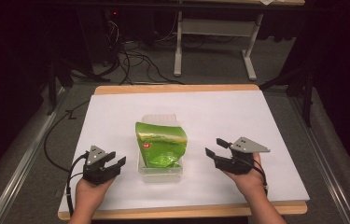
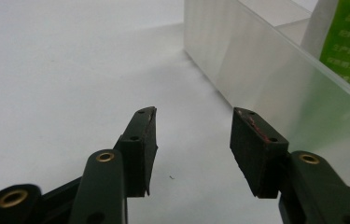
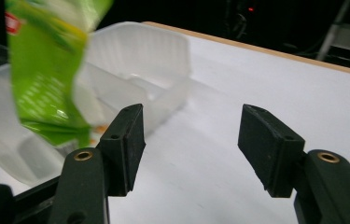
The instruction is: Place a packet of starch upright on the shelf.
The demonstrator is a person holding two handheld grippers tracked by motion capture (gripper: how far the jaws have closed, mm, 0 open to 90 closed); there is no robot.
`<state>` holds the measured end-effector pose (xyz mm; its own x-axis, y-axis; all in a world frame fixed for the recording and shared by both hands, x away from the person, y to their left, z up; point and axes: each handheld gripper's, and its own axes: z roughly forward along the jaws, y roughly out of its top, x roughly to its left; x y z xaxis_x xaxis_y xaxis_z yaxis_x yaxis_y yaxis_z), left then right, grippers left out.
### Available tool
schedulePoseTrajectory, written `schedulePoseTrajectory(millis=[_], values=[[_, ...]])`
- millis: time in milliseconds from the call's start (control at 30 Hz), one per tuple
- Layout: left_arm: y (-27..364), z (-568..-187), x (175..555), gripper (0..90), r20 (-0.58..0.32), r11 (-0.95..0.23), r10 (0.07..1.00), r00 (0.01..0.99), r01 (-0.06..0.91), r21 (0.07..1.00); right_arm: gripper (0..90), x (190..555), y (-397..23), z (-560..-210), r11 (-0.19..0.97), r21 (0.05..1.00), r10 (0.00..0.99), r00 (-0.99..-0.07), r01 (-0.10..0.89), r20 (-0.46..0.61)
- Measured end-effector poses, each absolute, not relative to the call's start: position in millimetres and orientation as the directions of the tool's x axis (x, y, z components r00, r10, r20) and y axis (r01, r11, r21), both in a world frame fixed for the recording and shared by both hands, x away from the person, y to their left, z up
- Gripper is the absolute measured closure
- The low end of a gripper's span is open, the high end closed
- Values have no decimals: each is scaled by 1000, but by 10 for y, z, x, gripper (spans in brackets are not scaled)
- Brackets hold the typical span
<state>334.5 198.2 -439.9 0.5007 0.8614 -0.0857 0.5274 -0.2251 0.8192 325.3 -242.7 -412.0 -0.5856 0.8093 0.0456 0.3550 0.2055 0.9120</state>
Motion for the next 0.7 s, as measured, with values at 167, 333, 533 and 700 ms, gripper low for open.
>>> schedulePoseTrajectory(millis=[167, 333, 533, 700], values=[[2027, -4401, 3352, 505, -96, -212, 865, 492, 532, 820, 408, 3163, -2812, -4165, 197, 906, 855, -518, 375, 29], [2018, -4408, 3363, 501, -97, -216, 864, 494, 537, 815, 408, 3103, -3021, -4241, 177, 900, 877, -480, 397, 39], [1970, -4418, 3372, 487, -113, -201, 866, 486, 546, 813, 403, 3132, -2963, -4276, 189, 892, 863, -503, 410, 48], [1961, -4403, 3358, 479, -123, -192, 866, 485, 549, 813, 396, 3124, -2953, -4269, 191, 894, 861, -507, 406, 46]])
